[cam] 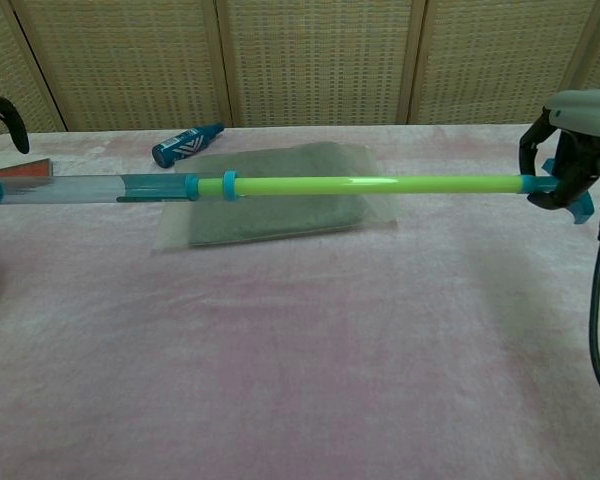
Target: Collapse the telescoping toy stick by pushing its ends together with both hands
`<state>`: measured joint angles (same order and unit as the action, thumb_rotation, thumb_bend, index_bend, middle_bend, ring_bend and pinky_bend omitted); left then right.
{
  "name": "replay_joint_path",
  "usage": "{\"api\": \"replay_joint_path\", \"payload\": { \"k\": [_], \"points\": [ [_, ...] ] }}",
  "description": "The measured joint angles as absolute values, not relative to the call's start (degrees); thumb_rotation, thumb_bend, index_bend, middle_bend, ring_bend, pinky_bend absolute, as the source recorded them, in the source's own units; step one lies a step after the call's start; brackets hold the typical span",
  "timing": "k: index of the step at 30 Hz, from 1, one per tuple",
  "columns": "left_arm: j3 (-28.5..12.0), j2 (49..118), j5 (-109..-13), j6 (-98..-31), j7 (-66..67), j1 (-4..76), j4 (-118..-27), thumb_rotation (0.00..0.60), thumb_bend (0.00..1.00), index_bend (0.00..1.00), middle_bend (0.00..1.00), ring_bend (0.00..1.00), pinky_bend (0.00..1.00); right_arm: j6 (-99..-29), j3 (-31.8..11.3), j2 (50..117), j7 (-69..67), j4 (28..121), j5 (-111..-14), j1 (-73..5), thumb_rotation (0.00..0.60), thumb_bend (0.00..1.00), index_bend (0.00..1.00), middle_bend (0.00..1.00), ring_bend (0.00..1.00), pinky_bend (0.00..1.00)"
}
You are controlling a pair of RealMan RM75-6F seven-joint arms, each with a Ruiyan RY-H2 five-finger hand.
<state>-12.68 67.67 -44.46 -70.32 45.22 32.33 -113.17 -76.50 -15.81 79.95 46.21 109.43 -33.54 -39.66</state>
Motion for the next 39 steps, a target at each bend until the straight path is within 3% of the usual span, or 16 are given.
{"api": "replay_joint_path", "payload": {
  "k": [7,14,22,39],
  "points": [
    [-11.3,68.5,-43.5,-70.5,45.2,33.5,-112.2,0.600,0.26,0.34,0.79,0.69,0.63,-76.9,-15.5,79.3,45.7,110.3,-33.3,-39.8,0.600,0.58,0.85,1.00,0.97,0.90],
    [-10.2,69.5,-43.3,-70.9,44.8,34.2,-111.2,0.600,0.28,0.43,0.79,0.69,0.63,-77.1,-15.5,78.7,45.2,111.2,-32.8,-40.0,0.600,0.58,0.85,1.00,0.97,0.90],
    [-9.4,70.8,-43.7,-71.3,44.0,34.6,-109.5,0.600,0.46,0.56,0.81,0.71,0.63,-77.6,-15.0,78.6,45.2,111.9,-32.9,-40.3,0.600,0.58,0.85,1.00,0.97,0.90],
    [-8.6,70.8,-46.7,-72.5,40.8,34.5,-113.3,0.600,0.46,0.54,0.81,0.71,0.63,-79.0,-13.0,80.2,47.0,113.3,-34.5,-41.4,0.600,0.58,0.85,1.00,0.97,0.90]
  ]
}}
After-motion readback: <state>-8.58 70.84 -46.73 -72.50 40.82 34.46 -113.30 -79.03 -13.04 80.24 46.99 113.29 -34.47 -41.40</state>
